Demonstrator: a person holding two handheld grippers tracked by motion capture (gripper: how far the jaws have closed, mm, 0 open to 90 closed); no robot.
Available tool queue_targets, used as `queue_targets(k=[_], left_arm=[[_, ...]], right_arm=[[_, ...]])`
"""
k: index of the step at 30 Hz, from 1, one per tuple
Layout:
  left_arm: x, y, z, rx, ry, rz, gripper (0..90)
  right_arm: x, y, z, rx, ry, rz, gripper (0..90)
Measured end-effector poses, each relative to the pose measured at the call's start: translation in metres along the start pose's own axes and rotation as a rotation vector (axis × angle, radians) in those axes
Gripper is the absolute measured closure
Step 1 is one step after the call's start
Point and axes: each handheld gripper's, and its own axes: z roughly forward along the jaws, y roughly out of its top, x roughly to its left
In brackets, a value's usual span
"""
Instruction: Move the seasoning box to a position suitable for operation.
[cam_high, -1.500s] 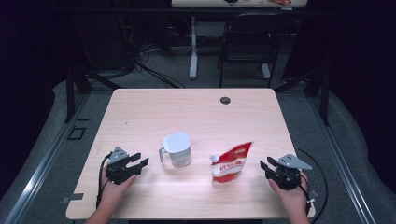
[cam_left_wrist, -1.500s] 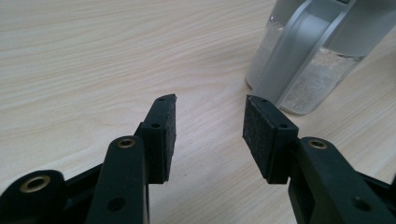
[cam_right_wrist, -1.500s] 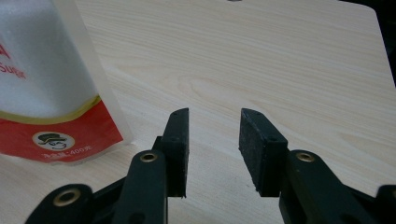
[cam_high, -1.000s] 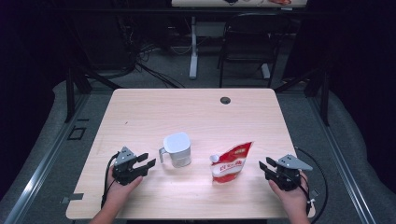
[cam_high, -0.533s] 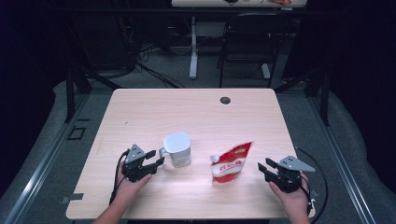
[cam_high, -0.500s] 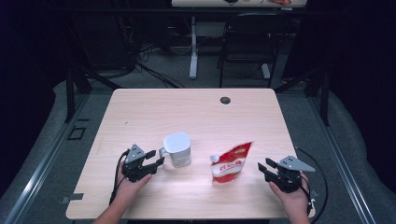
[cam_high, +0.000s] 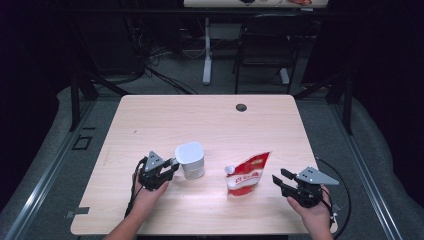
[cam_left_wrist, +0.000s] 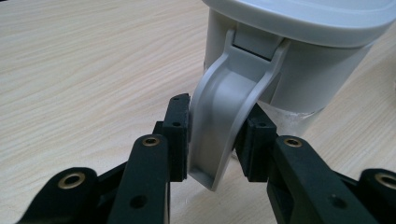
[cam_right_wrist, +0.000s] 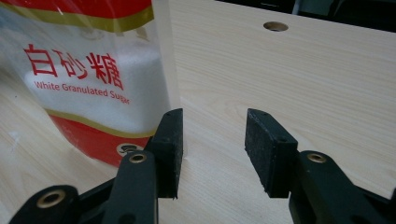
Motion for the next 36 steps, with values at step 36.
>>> queue_targets(k=[36], left_arm=[[-0.006, -0.007, -0.013, 0.018, -0.027, 0.067, 69.5]], right_arm=[[0.004, 0.052, 0.023, -0.08, 0.331, -0.086, 43.5]])
